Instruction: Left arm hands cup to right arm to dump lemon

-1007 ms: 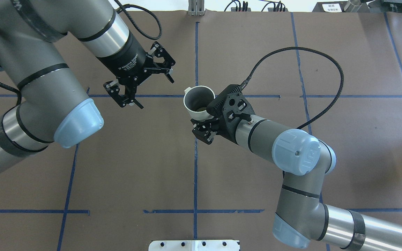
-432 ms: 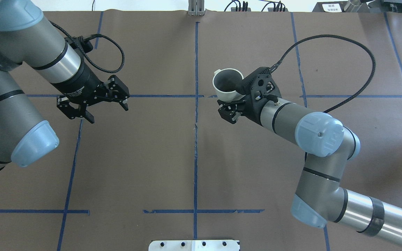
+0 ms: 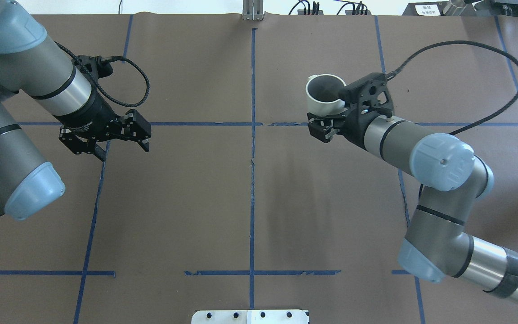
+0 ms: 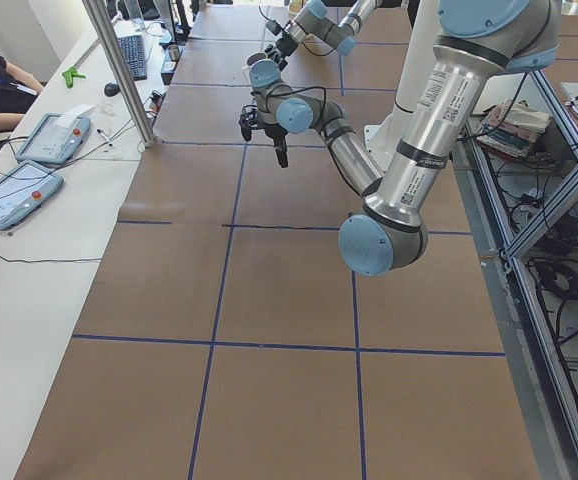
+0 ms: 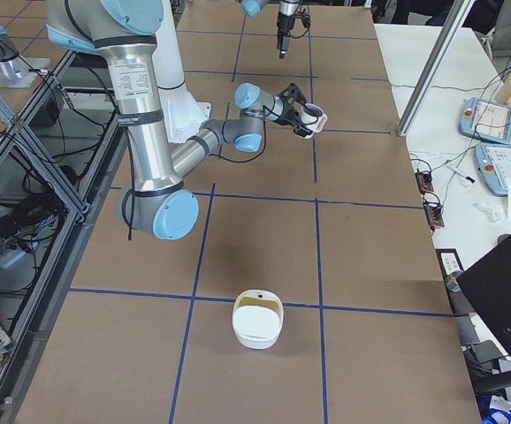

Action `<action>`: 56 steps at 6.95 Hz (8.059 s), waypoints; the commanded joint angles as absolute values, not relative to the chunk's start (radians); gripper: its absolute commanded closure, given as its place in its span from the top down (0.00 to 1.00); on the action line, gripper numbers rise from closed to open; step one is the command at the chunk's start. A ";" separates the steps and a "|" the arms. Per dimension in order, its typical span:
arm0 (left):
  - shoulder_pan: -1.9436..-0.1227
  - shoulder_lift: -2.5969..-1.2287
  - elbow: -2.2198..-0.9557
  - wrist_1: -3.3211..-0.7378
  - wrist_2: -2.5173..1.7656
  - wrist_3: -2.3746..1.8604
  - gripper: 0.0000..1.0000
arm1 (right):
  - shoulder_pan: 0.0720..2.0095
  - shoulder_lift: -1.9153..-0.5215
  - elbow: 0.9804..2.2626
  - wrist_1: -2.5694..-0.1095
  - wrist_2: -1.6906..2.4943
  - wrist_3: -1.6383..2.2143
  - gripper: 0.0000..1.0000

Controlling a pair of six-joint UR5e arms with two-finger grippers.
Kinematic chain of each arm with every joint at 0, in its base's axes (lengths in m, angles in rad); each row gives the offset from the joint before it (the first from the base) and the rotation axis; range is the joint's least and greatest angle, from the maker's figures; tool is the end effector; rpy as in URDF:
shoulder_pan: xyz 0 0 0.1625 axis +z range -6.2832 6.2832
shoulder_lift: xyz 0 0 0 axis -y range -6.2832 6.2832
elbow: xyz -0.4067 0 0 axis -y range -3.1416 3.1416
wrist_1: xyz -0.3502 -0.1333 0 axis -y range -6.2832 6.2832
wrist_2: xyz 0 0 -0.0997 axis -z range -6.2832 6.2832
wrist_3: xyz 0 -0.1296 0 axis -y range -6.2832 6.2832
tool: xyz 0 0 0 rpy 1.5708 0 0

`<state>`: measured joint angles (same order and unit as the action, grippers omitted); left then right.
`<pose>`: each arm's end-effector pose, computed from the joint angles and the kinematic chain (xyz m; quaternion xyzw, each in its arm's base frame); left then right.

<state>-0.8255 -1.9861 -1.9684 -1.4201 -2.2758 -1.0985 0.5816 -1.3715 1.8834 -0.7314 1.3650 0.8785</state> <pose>0.3328 -0.4333 0.2968 -0.0758 0.4404 -0.0454 0.8934 -0.3562 -0.4254 0.3199 0.4344 -0.4524 0.0212 0.7785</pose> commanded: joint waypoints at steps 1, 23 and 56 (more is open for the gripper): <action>-0.809 -1.980 -1.961 -1.417 -2.258 -1.089 1.00 | 0.615 -1.612 1.948 -0.521 1.364 0.965 0.34; -0.807 -1.985 -1.962 -1.388 -2.258 -1.095 1.00 | 0.971 -1.898 1.137 1.020 1.318 2.246 0.35; -0.807 -1.988 -1.956 -1.388 -2.258 -1.095 1.00 | 0.971 -1.882 1.072 1.140 1.293 2.341 0.40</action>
